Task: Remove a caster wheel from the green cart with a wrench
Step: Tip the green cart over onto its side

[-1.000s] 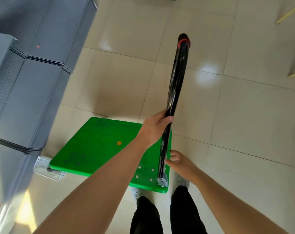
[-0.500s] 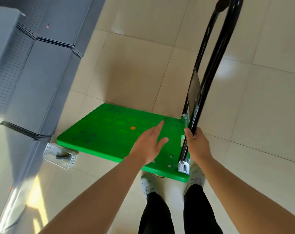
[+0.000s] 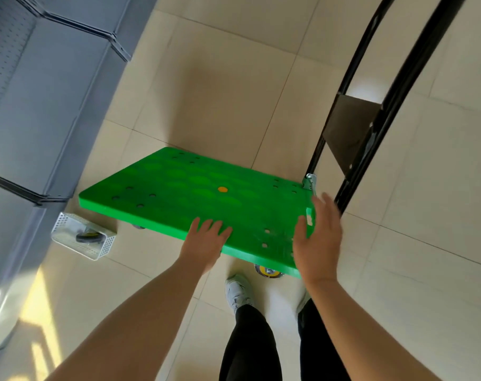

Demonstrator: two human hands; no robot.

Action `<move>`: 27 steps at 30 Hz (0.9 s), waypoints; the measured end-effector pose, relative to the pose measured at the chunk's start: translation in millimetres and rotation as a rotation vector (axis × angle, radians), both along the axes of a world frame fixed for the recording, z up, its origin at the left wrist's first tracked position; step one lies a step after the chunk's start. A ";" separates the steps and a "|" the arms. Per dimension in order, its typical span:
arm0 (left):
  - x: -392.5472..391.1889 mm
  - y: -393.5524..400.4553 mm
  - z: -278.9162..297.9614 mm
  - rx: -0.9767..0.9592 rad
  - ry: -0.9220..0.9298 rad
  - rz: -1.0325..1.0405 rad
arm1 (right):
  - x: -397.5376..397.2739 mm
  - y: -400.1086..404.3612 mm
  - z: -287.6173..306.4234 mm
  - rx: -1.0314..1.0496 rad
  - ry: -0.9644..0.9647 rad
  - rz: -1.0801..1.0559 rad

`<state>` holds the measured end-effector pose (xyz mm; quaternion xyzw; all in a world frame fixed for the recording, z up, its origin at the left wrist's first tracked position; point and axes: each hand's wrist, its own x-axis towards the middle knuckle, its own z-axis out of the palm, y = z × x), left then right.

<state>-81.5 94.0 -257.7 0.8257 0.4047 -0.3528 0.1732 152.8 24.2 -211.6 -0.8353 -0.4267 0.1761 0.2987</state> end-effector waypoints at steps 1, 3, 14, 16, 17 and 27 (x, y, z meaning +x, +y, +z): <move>-6.2 -1.8 -1.9 0.007 -0.006 -0.009 | -14.1 -6.6 -4.3 -0.037 0.011 0.128; -19.5 -5.7 -6.8 0.027 -0.011 0.007 | -40.8 -21.3 -17.8 -0.255 0.079 0.414; -76.0 13.9 -9.9 0.085 0.071 0.085 | -98.7 -31.1 -76.9 -0.790 -0.199 0.625; -67.6 14.7 -6.9 0.078 0.060 0.098 | -92.5 -33.7 -77.7 -0.797 -0.211 0.622; -64.4 15.0 -3.8 0.081 0.051 0.102 | -89.2 -33.8 -76.6 -0.806 -0.223 0.621; -54.9 -8.1 44.5 0.000 0.033 0.142 | -69.0 -43.6 -24.8 -0.886 -0.211 0.667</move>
